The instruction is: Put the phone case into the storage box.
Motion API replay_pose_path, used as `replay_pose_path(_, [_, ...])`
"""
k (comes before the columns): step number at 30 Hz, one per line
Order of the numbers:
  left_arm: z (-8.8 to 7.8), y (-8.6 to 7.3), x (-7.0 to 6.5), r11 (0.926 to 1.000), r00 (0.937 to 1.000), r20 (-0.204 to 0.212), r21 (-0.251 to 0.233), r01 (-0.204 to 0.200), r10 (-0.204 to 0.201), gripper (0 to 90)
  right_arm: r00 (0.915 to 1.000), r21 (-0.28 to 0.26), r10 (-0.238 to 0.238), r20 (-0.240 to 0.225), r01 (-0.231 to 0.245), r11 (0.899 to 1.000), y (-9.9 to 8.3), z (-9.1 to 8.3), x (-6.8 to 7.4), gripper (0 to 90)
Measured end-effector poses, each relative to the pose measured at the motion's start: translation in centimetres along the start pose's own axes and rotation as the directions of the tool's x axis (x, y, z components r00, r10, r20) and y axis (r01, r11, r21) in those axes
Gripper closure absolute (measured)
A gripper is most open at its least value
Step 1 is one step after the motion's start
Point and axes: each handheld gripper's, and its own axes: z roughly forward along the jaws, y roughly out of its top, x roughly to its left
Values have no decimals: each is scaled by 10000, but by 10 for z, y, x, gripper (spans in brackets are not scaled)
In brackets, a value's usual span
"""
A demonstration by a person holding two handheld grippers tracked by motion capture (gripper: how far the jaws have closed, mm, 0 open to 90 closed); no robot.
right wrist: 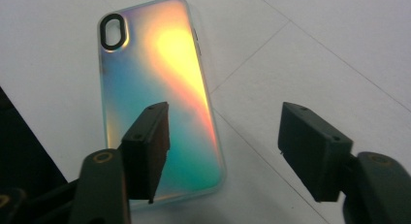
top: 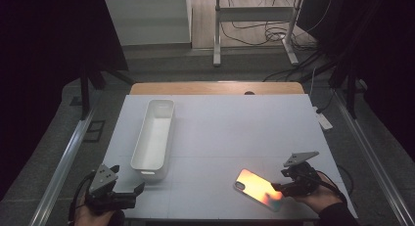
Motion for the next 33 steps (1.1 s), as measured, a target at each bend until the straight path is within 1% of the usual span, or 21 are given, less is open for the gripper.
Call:
replay_pose_path(2, [0, 0, 0, 10000, 10000, -3, 1, 1, -1, 15, 9999, -94, 45, -96, -46, 9999, -1, -1, 1, 298])
replay_pose_path(5, [0, 0, 0, 10000, 10000, -8, 9, -5, 5, 16, 9999, -154, 97, -63, -98, 9998, -1, -2, 4, 217])
replay_pose_path(6, [0, 0, 0, 10000, 10000, -8, 9, -5, 5, 16, 9999, -154, 97, -63, -98, 9998, -1, -2, 4, 217])
replay_pose_path(7, [0, 0, 0, 10000, 10000, -10, 8, -2, 2, 16, 9998, -187, 120, -176, -124, 9997, -1, -2, 5, 179])
replay_pose_path(8, [0, 0, 0, 10000, 10000, -9, 6, 3, -3, 16, 9998, -206, 156, -151, -159, 9997, -2, -2, 6, 133])
replay_pose_path(9, [0, 0, 0, 10000, 10000, -9, 6, 3, -3, 16, 9998, -206, 156, -151, -159, 9997, -2, -2, 6, 133])
replay_pose_path(11, [0, 0, 0, 10000, 10000, -13, 9, 3, -3, 16, 9997, -286, 208, -124, -211, 9994, -2, -1, 8, 32])
replay_pose_path(12, [0, 0, 0, 10000, 10000, -16, 12, 0, 0, 16, 9997, -281, 248, -43, -249, 9993, -2, -1, 9, 3])
replay_pose_path(14, [0, 0, 0, 10000, 10000, -21, 18, -9, 9, 16, 9996, -311, 287, 74, -284, 9991, -3, -1, 10, 0])
replay_pose_path(16, [0, 0, 0, 10000, 10000, -22, 24, -6, 6, 16, 9993, -364, 363, 37, -361, 9987, -3, -1, 11, 0])
replay_pose_path(20, [0, 0, 0, 10000, 10000, -20, 24, -5, 5, 17, 9993, -366, 368, 9, -368, 9987, -2, 0, 13, 0])
replay_pose_path(28, [0, 0, 0, 10000, 10000, -16, 36, -3, 3, 17, 9998, -381, 123, -135, -128, 9992, 5, 7, 22, 0])
replay_pose_path(30, [0, 0, 0, 10000, 10000, -17, 37, -2, 2, 17, 9999, -353, 61, -94, -65, 9994, 6, 8, 23, 0])
replay_pose_path(33, [0, 0, 0, 10000, 10000, -15, 38, 0, 0, 17, 9998, -350, 2, -206, -10, 9994, 9, 12, 28, 0])
